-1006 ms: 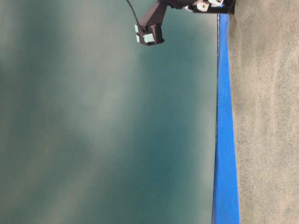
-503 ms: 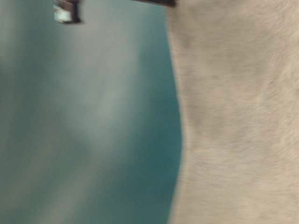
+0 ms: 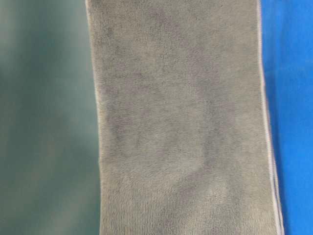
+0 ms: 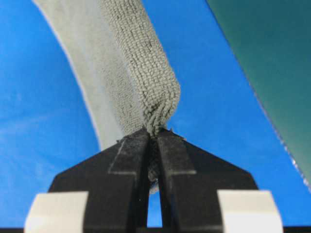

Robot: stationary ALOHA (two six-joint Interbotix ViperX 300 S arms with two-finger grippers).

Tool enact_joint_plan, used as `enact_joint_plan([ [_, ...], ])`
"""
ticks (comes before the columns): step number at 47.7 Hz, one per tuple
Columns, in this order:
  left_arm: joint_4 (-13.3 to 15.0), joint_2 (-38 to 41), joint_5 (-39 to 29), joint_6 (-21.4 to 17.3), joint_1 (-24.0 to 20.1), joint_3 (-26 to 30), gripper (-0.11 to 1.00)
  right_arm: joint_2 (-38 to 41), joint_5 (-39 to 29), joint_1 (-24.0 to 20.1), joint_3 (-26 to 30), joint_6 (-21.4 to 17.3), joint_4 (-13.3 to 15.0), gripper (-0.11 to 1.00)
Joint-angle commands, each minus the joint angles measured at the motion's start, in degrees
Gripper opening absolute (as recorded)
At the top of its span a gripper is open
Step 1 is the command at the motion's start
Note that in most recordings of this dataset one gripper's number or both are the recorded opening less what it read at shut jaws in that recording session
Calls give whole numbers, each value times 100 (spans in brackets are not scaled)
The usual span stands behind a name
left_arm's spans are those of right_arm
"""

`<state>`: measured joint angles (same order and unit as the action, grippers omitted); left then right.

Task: Fold a large towel.
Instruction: 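Lift the towel and swing the left gripper down to rotate it vertical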

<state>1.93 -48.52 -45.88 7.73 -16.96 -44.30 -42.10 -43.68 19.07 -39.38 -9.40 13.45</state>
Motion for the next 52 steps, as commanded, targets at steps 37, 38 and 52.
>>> enact_joint_plan([
  [37, -18, 4122, 2830, 1116, 3938, 2848, 3, 2751, 2004, 1020, 1907, -246, 703, 2],
  [38, -26, 4228, 2830, 1116, 3955, 2971, 3, 2786, 2004, 1028, 1951, -246, 703, 2],
  [52, -44, 5247, 2839, 1055, 3955, 4052, 3, 2971, 2092, 1107, 2171, -237, 703, 2],
])
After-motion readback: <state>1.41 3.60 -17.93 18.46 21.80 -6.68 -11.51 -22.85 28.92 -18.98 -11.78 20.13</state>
